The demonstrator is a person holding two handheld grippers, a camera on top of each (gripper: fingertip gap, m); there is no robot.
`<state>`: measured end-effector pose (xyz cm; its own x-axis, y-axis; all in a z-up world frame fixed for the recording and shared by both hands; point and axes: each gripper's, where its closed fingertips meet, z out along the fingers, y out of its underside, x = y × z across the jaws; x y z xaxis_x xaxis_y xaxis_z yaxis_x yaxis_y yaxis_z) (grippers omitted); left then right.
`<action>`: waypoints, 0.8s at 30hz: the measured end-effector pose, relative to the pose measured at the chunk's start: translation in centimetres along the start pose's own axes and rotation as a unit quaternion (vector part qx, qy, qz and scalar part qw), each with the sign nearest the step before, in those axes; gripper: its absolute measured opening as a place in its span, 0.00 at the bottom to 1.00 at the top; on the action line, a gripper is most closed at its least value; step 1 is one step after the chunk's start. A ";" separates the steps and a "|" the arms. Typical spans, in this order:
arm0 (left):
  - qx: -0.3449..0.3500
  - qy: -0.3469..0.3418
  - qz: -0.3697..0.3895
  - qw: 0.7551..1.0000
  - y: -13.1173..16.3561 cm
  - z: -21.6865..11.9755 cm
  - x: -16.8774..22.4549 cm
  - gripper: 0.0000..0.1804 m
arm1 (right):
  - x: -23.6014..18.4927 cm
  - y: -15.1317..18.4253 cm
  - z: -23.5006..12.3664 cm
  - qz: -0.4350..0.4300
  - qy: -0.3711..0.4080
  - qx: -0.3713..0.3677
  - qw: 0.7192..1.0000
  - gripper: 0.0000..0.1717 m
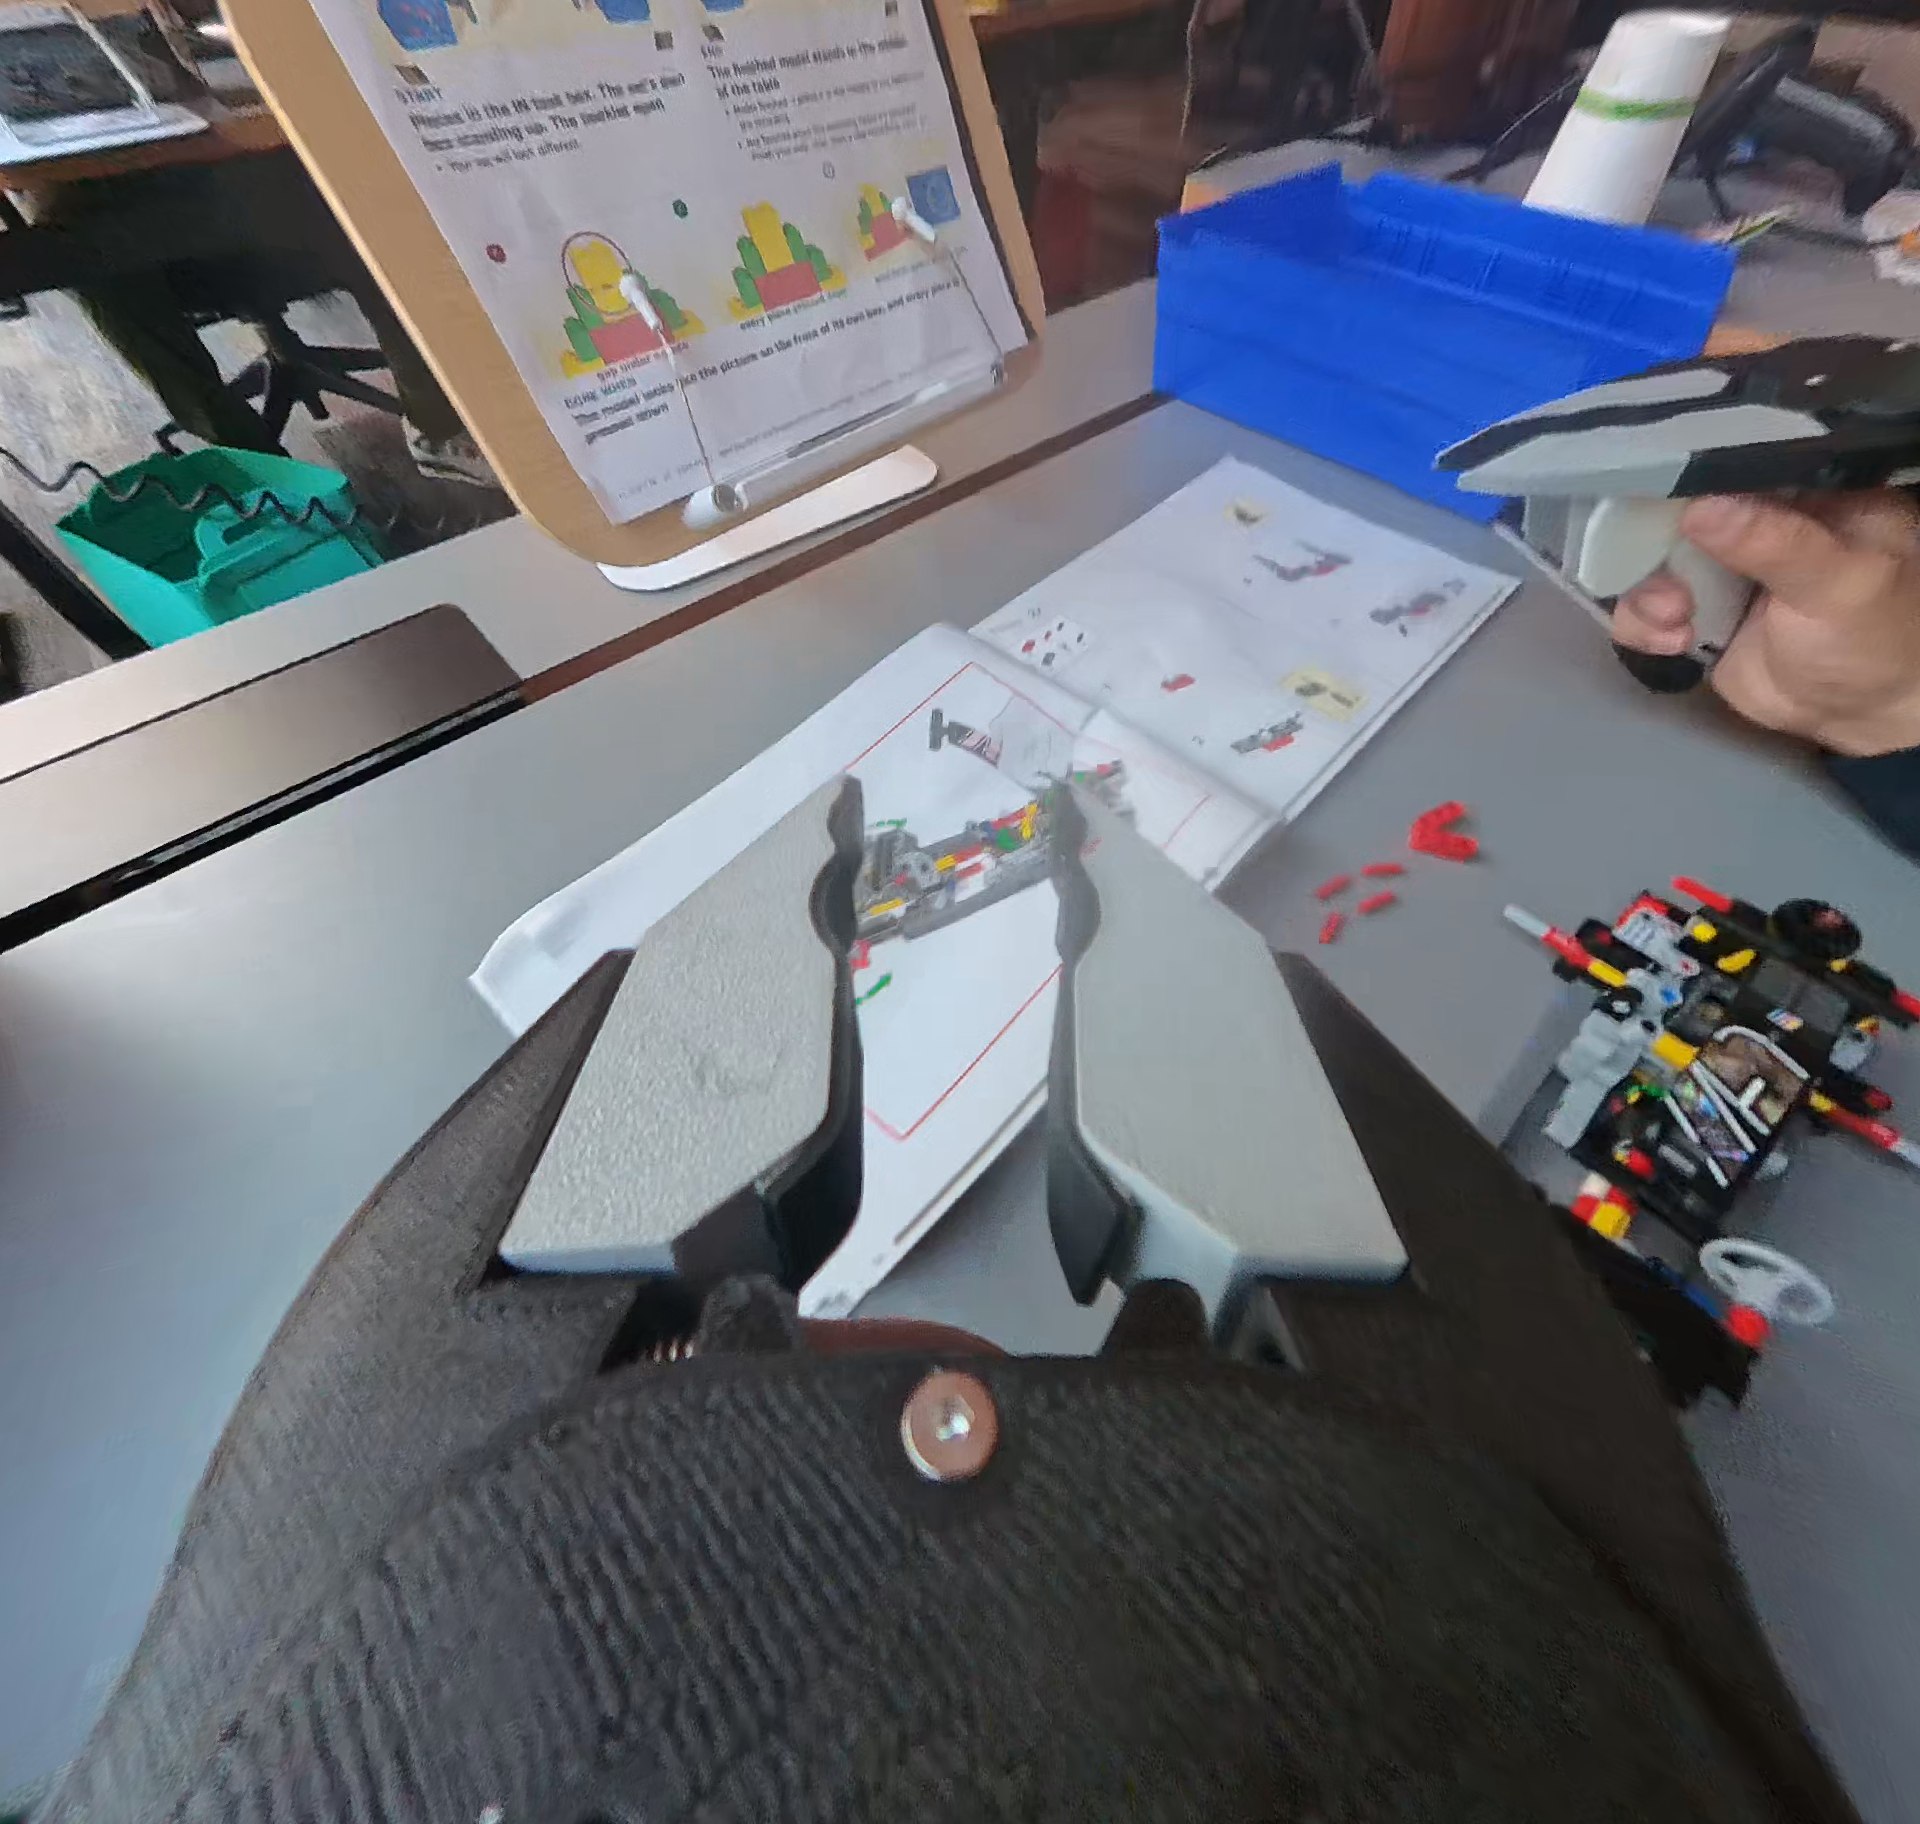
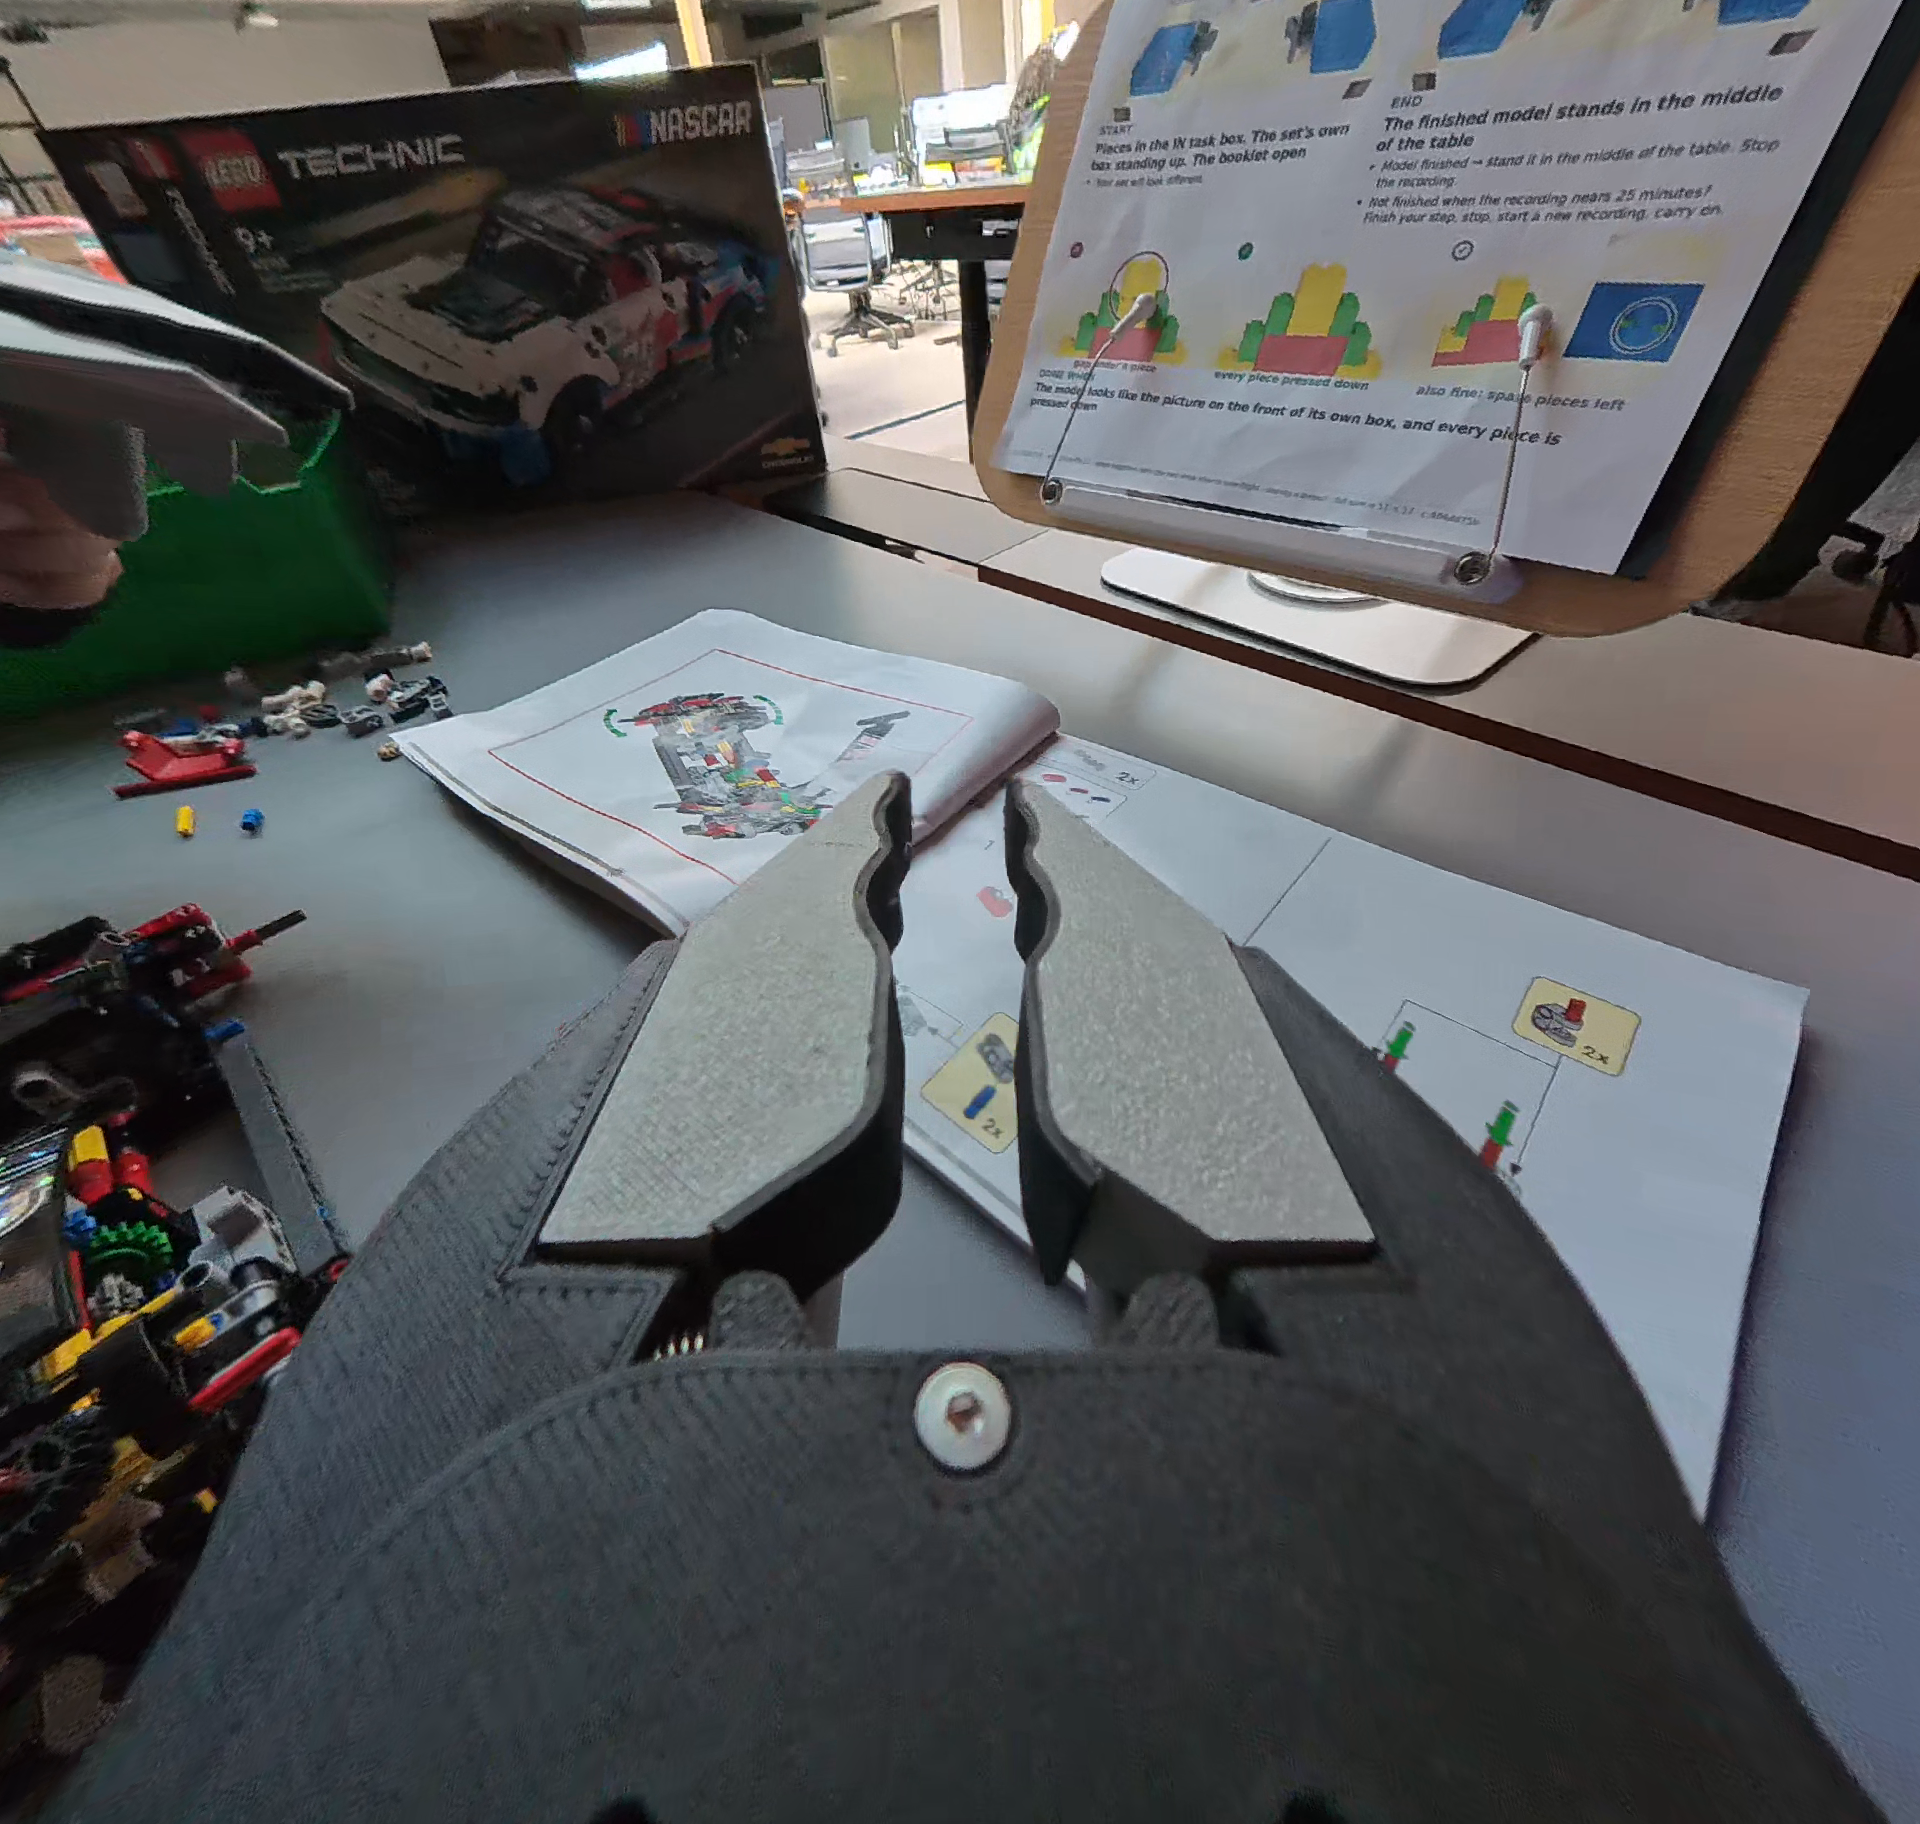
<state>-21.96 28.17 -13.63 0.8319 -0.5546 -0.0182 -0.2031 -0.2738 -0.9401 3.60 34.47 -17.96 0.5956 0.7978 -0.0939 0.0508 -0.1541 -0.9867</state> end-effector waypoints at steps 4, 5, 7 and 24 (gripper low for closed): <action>-0.003 0.008 -0.020 1.000 1.6 -0.9 0.7 0.18 | -0.4 1.1 0.6 -0.014 0.004 -0.024 1.000 0.12; -0.013 0.008 -0.015 1.000 2.3 -1.0 0.8 0.18 | -0.3 1.4 0.6 -0.018 0.009 -0.032 0.999 0.13; -0.029 -0.028 0.021 0.999 3.5 -1.9 0.1 0.14 | -0.2 1.6 0.5 -0.028 0.013 -0.042 0.999 0.14; -0.134 -0.142 -0.004 0.981 6.8 -12.5 -5.6 0.00 | -0.4 3.2 1.1 -0.047 -0.003 -0.068 0.997 0.12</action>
<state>-34.47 19.56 -15.70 0.9363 -0.3217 -0.1408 -0.2932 -0.4954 -0.8177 2.61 34.29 -21.25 0.5786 0.8156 -0.0021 0.2158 -0.1556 -0.9640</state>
